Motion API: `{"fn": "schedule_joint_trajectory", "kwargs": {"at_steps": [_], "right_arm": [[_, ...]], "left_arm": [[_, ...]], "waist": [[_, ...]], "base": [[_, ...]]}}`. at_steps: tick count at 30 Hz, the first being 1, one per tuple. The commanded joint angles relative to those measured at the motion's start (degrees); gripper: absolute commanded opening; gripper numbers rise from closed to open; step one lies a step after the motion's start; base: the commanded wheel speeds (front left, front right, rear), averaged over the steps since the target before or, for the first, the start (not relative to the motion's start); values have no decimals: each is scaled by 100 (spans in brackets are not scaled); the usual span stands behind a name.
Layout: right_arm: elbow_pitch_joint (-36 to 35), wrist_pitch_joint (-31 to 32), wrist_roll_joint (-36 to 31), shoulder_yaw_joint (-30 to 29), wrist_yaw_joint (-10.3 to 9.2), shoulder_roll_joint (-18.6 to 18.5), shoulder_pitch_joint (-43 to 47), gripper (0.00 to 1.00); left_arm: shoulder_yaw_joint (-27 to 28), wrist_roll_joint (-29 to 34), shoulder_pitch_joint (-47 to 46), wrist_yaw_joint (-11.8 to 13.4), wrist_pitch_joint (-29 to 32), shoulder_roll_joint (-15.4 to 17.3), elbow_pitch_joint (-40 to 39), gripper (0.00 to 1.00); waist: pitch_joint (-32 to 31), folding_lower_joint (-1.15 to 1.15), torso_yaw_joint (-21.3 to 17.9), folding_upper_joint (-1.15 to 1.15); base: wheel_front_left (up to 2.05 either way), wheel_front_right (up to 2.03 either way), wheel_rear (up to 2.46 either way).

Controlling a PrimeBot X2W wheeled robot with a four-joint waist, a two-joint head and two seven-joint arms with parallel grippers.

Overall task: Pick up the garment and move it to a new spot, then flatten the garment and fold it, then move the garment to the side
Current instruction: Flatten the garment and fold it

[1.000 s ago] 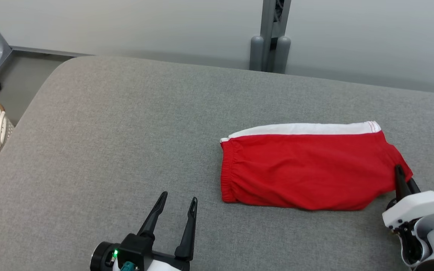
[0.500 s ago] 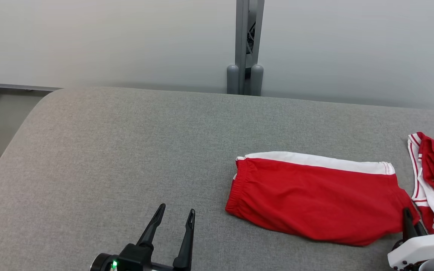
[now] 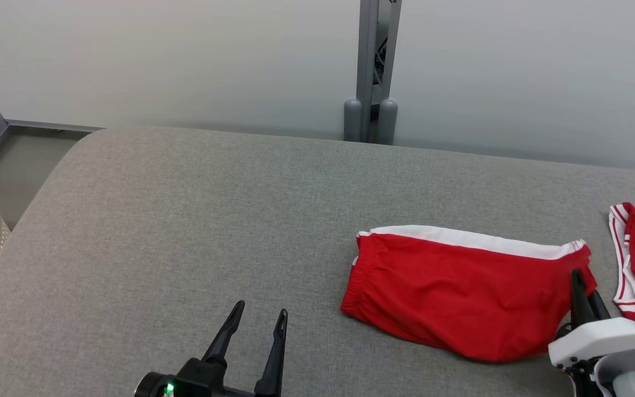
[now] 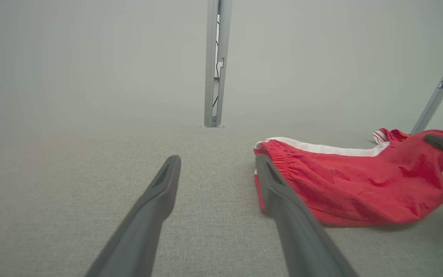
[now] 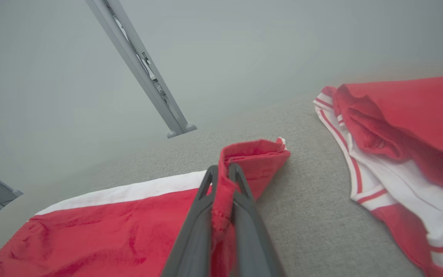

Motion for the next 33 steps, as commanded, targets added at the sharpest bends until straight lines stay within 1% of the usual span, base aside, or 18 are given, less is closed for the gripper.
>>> {"fn": "schedule_joint_trajectory", "kwargs": {"at_steps": [1,6,7,13,17,22,23,26,33], "right_arm": [[-191,-29,36,99,-3,23,-56,0],[-652,-28,111,526,-3,108,-146,0],[-783,-28,132,738,-3,140,-209,0],[-1013,-27,214,1366,-3,208,-422,0],[-979,-1,260,1794,-3,231,-540,0],[-723,30,398,2412,-3,239,-603,0],[-723,30,398,2412,-3,239,-603,0],[-614,70,541,2793,-3,236,-540,0],[-393,177,621,3118,-3,237,-342,0]], "left_arm": [[0,15,-6,-24,-20,22,13,100],[-10,1,-42,-44,-20,22,56,100],[-18,-3,-65,-42,-20,21,61,100],[-64,-3,-105,-76,-20,22,92,100],[-68,18,-160,-102,-20,23,109,100],[-145,-36,-231,-110,-20,23,130,100],[-145,-36,-231,-110,-20,23,130,100],[-138,-48,-231,-75,-20,21,122,100],[-117,-62,-203,-78,-20,22,146,100]], "waist": [[-4,0,50,0],[-11,0,219,0],[-3,0,299,0],[49,0,542,0],[113,0,696,0],[182,0,942,0],[182,0,942,0],[209,0,1033,0],[177,0,1072,0]], "base": [[0,0,0],[0,0,0],[0,0,0],[0,0,0],[0,0,0],[0,0,0],[0,0,0],[0,0,0],[0,0,0]]}}
